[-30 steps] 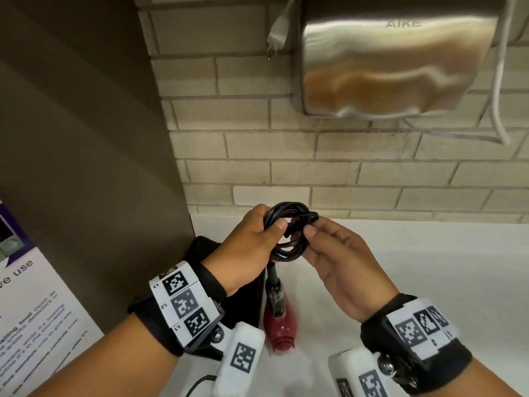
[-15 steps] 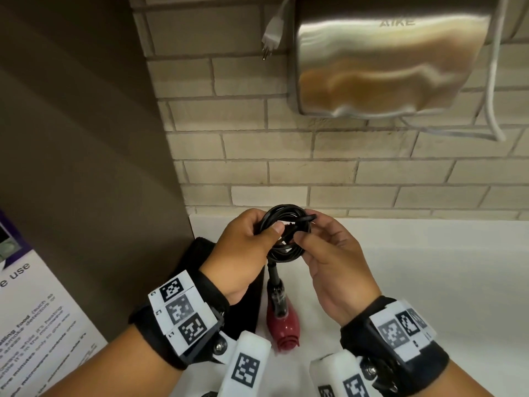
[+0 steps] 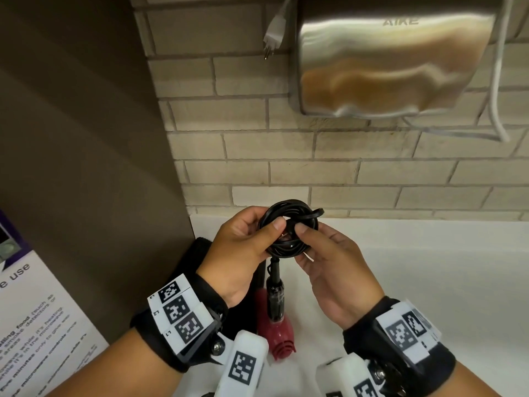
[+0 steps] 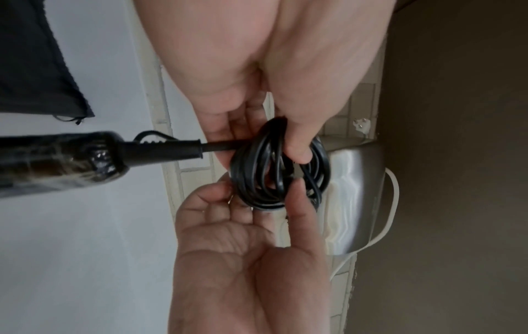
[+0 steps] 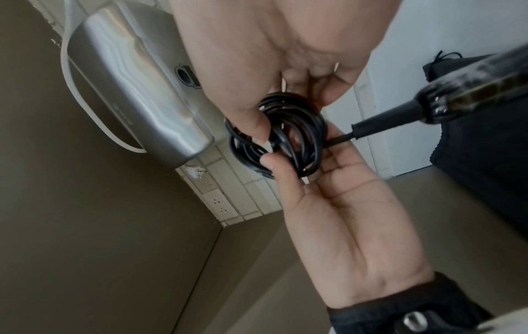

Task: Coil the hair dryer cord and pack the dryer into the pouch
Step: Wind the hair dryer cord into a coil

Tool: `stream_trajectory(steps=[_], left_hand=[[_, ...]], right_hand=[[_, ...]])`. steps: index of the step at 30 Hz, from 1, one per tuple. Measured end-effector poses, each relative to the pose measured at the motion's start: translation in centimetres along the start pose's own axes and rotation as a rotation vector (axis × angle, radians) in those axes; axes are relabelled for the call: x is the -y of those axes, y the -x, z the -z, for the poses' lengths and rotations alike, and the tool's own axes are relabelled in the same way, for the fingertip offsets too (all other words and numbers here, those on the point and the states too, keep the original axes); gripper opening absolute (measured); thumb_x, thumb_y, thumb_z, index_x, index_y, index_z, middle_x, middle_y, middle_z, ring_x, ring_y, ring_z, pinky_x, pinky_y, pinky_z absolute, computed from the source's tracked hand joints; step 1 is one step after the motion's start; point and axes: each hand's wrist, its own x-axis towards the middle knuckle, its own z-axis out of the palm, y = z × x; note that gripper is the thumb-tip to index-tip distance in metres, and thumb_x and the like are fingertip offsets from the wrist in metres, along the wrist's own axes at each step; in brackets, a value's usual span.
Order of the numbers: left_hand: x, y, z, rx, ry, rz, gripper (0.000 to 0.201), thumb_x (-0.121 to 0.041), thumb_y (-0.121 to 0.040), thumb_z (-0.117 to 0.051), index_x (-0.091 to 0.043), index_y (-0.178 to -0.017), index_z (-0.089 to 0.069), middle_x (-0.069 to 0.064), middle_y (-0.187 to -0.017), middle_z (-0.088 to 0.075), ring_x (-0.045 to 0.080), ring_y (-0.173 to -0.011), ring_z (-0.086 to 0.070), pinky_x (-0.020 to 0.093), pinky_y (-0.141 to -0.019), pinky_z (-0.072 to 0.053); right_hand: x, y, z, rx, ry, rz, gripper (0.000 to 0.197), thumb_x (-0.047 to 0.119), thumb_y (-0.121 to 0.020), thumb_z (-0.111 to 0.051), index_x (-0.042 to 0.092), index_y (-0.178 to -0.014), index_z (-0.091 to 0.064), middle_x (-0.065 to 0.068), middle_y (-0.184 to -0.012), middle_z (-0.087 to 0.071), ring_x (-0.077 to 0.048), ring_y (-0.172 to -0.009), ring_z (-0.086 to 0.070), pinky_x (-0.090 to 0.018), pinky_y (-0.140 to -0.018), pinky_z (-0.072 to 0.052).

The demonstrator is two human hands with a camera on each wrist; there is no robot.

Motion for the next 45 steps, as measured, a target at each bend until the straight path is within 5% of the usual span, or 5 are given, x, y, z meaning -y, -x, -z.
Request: stream_trajectory(steps=[18, 23, 26, 33, 45], left_hand=[[-0.4, -0.7, -0.2, 0.149, 0.205, 0.208, 0.044, -0.016, -0.094, -0.060, 0.004, -0.133, -0.056, 0.029, -0.142, -0.054, 0.032, -0.121, -0.056, 0.046, -0.112, -0.039], [0.1, -0.9, -2.6, 0.056, 0.058, 0.159, 0.028, -0.012, -0.099, -0.054, 0.006, -0.120, -0.061, 0.027, -0.108, -0.063, 0.032, -0.104, -0.060, 0.050, -0.107, -0.044], [0.4, -0.7, -3.3, 0.018, -0.011, 0.105, 0.019, -0.009, -0.098, -0.056, -0.002, -0.111, -0.067, 0.016, -0.100, -0.071, 0.025, -0.092, -0.067, 0.044, -0.094, -0.053], [0.8, -1.2, -2.7, -0.056, -0.118, 0.011, 0.013, -0.006, -0.095, -0.061, -0.010, -0.100, -0.072, 0.001, -0.083, -0.074, 0.014, -0.078, -0.069, 0.034, -0.078, -0.055], [1.7, -2.4, -3.9, 0.076, -0.395, 0.008, 0.027, -0.026, -0.091, -0.069, -0.025, -0.117, -0.068, 0.000, -0.106, -0.070, 0.008, -0.094, -0.066, 0.019, -0.080, -0.048]], right_hand=[[2.0, -0.7, 2.1, 0.222, 0.115, -0.061, 0.039, 0.022, -0.091, -0.060, -0.002, -0.121, -0.067, -0.021, -0.123, -0.070, -0.030, -0.116, -0.065, -0.050, -0.111, -0.043], [2.3, -1.0, 2.4, 0.269, 0.157, -0.091, 0.029, 0.022, -0.088, -0.052, 0.017, -0.088, -0.080, -0.004, -0.092, -0.076, -0.019, -0.098, -0.069, -0.047, -0.107, -0.044], [2.8, -1.4, 3.0, 0.268, 0.257, -0.128, 0.031, 0.018, -0.085, -0.059, -0.004, -0.104, -0.070, -0.017, -0.105, -0.069, -0.027, -0.106, -0.066, -0.055, -0.110, -0.043], [2.4, -1.0, 4.0, 0.101, 0.357, 0.087, 0.051, -0.004, -0.080, -0.072, 0.020, -0.120, -0.050, -0.027, -0.122, -0.065, -0.045, -0.102, -0.070, -0.057, -0.093, -0.054], [3.3, -1.2, 9.3, -0.032, 0.598, 0.270, 0.035, -0.008, -0.085, -0.071, 0.017, -0.109, -0.076, -0.012, -0.106, -0.073, -0.022, -0.091, -0.074, -0.034, -0.072, -0.056]])
